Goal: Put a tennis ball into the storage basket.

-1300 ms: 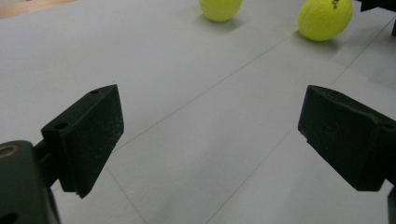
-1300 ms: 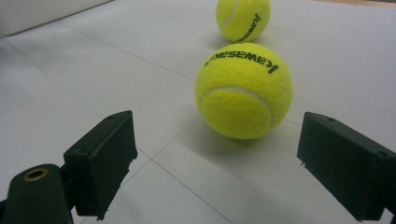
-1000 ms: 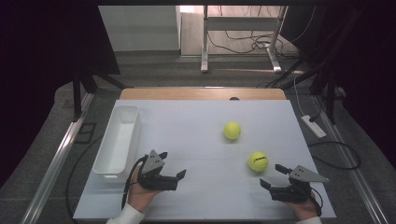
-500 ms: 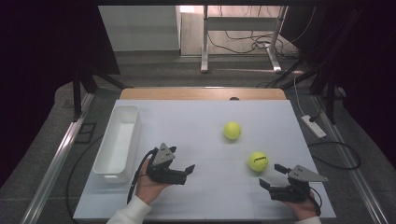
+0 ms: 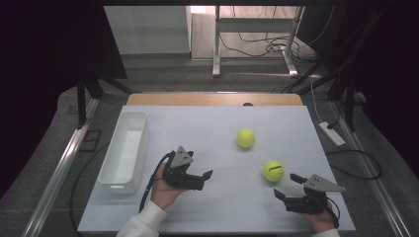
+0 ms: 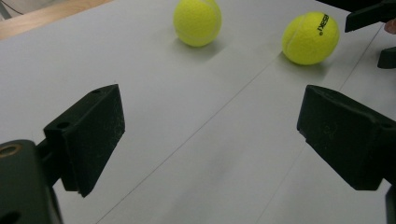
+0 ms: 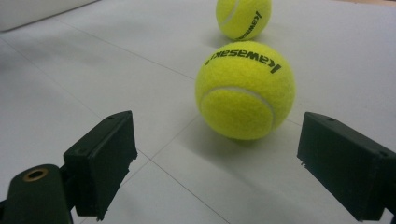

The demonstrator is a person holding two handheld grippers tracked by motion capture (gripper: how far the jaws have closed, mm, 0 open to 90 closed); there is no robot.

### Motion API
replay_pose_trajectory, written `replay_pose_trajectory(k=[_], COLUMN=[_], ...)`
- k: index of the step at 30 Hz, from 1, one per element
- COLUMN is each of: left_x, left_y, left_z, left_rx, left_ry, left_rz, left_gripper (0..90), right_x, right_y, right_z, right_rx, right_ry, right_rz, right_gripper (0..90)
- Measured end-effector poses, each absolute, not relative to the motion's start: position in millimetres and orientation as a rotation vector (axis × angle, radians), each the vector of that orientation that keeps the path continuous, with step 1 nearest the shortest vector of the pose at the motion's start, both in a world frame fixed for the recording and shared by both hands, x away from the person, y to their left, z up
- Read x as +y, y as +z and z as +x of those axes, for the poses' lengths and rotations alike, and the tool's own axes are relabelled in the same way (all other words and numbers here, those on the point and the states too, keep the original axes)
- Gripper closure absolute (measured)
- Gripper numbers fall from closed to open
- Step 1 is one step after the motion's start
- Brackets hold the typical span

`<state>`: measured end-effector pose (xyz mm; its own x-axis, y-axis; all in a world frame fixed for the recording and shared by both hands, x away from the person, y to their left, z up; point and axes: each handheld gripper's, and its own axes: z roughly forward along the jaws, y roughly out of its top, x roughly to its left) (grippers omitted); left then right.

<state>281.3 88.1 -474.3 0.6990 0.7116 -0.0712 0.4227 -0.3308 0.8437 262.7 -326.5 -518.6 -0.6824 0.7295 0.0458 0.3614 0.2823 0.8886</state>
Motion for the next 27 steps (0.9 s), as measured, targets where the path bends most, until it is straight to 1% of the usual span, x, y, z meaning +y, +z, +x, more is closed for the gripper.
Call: replay_pose_trajectory(k=[5, 16, 27], left_x=[85, 71, 60], left_y=[-473, -473, -468], left_z=[284, 297, 305], left_rx=[0.868, 0.851, 0.825], left_ry=[0.394, 0.363, 0.372], left_rz=[1.983, 1.993, 2.012], left_gripper=[8.5, 9.0, 9.4], right_x=[-327, -326, -327], right_y=[-518, -518, -518], right_z=[262, 263, 262], right_rx=[2.186, 2.183, 2.181], right_ry=[1.372, 1.363, 1.354], right_rz=[0.984, 0.993, 0.990], right_gripper=[11.4, 11.4, 11.4])
